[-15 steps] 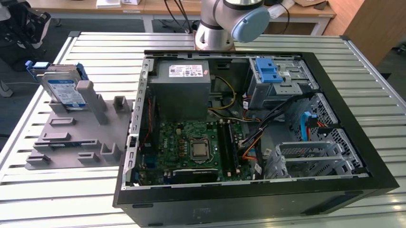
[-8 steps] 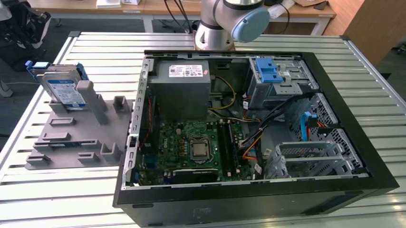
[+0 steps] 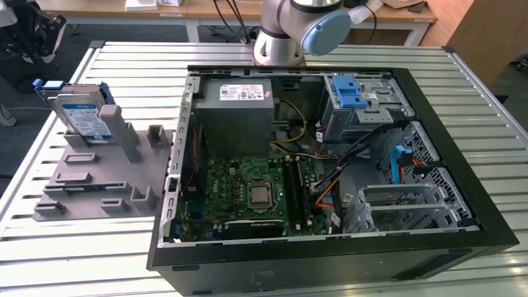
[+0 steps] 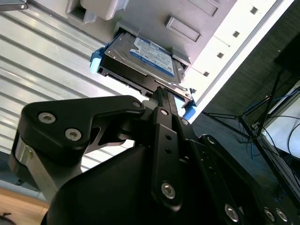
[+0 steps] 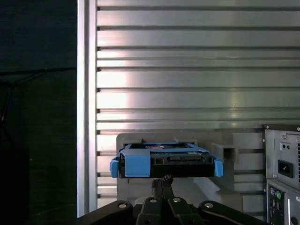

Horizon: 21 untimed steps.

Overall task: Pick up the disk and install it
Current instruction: 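Pick up the disk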

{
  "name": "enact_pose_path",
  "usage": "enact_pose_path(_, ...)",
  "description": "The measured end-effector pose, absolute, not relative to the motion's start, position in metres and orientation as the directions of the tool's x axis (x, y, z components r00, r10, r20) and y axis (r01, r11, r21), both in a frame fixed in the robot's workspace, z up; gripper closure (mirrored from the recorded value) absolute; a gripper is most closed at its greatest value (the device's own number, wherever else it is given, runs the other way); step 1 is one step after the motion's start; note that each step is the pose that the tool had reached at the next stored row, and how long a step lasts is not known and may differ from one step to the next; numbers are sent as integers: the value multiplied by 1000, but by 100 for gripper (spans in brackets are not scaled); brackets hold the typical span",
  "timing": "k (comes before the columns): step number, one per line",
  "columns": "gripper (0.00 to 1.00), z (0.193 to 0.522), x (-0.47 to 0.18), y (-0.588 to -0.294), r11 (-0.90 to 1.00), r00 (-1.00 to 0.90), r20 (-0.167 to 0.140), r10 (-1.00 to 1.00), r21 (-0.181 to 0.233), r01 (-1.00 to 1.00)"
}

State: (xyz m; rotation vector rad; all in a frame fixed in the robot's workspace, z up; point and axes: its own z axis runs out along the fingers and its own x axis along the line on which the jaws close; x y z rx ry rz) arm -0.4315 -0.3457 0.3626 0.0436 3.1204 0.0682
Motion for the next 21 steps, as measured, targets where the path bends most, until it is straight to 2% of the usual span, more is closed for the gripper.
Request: enact_pose_path(21, 89, 363, -431, -346, 999, -1000, -20, -24, 44, -24)
